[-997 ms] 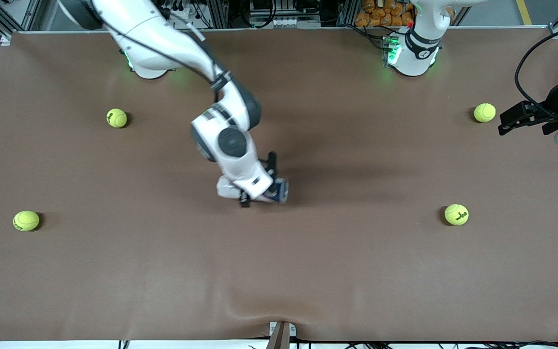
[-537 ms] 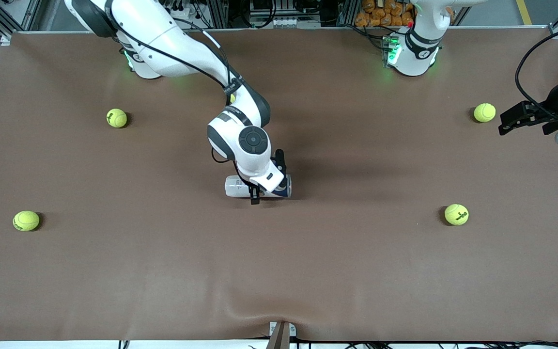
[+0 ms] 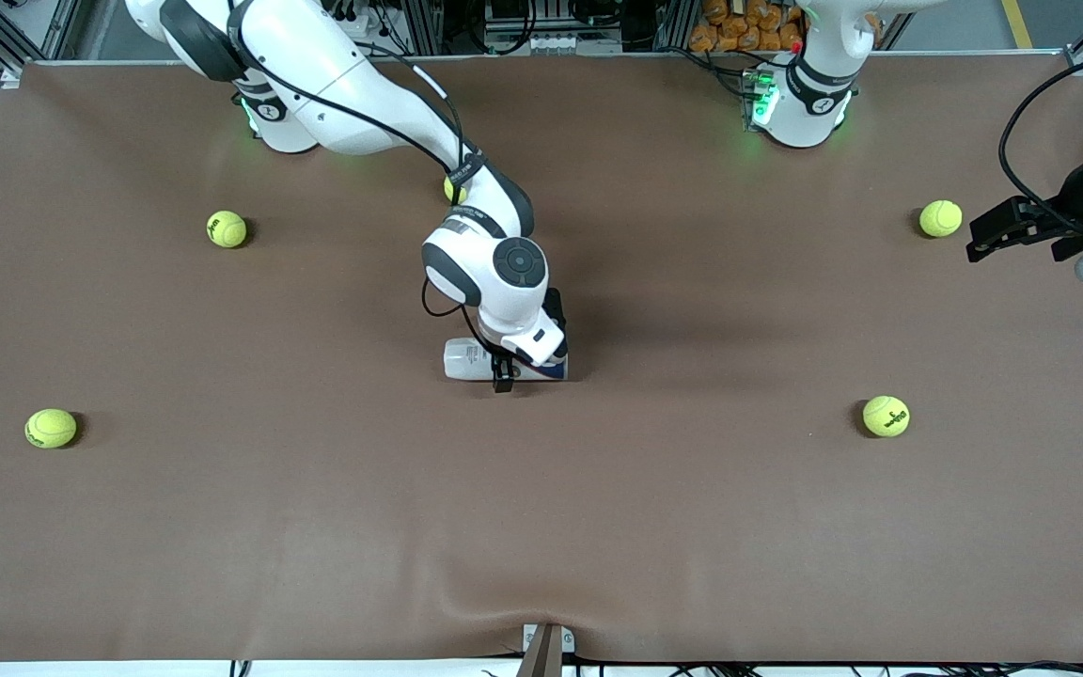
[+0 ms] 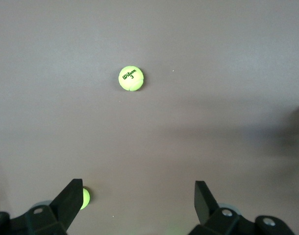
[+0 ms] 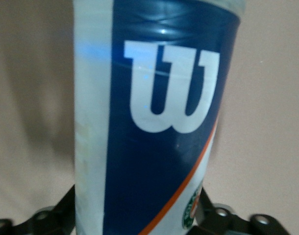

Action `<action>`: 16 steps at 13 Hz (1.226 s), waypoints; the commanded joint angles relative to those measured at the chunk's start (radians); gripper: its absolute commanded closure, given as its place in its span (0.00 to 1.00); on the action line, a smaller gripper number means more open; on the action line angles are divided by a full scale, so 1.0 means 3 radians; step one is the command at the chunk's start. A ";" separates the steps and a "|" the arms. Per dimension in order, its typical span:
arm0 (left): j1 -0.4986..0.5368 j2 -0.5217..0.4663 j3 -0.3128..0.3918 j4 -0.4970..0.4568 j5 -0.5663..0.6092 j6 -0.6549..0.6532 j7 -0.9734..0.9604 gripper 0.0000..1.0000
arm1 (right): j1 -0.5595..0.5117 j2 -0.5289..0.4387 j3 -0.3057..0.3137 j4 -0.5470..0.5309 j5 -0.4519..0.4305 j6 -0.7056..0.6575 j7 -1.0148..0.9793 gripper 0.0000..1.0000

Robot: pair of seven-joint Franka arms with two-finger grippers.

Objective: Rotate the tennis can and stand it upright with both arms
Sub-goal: 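Lower the can onto the table while the left gripper moves in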

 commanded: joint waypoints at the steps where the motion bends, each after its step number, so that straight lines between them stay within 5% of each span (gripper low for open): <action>1: 0.0014 0.0032 -0.0008 0.0053 -0.0008 -0.0055 0.0058 0.00 | 0.0026 0.0033 -0.0018 0.0142 -0.0090 -0.0029 0.0069 0.00; 8: -0.0042 0.0200 -0.0023 0.0063 -0.0023 -0.0096 0.0078 0.00 | 0.0026 -0.0217 0.0017 0.0153 0.0221 -0.0382 0.0074 0.00; 16: -0.0017 0.0609 -0.0075 0.0073 -0.1131 -0.0076 0.0210 0.00 | -0.0331 -0.0539 0.0002 0.0148 0.0743 -0.0693 0.0681 0.00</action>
